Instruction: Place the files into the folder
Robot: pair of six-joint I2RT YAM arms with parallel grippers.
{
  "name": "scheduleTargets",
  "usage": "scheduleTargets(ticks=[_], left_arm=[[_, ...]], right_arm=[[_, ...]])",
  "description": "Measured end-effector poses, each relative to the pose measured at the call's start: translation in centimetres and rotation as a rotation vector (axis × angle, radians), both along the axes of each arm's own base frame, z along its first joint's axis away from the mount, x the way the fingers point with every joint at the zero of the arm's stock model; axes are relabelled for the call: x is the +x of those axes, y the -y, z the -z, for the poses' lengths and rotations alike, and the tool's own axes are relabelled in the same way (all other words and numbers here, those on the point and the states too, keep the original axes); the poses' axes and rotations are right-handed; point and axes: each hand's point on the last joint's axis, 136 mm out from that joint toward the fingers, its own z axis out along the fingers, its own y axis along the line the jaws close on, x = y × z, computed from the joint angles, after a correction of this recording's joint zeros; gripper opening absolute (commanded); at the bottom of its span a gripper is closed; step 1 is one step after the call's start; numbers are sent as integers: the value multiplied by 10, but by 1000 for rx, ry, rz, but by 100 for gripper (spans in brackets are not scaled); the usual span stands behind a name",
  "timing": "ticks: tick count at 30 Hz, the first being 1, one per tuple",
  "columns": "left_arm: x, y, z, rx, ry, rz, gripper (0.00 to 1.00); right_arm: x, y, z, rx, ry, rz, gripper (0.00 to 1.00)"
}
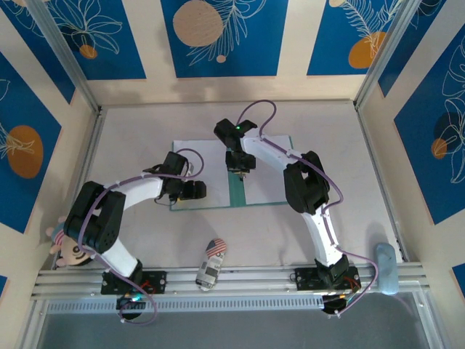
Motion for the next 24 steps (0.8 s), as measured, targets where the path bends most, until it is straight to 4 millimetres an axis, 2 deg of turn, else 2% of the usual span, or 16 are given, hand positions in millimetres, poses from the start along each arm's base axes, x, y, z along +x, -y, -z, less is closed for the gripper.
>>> scheduleTargets(ticks=[7, 10, 15, 24], left_arm=[[0, 0, 0, 0, 0, -1, 79], [0, 0, 0, 0, 0, -1, 79], [0, 0, 0, 0, 0, -1, 79], [0, 0, 0, 0, 0, -1, 79]], right_arm=[[6, -8, -11, 24, 31, -8, 30], [5, -12, -12, 26, 34, -20, 32], [4, -13, -12, 27, 34, -22, 32], [4, -13, -12, 26, 34, -22, 23]])
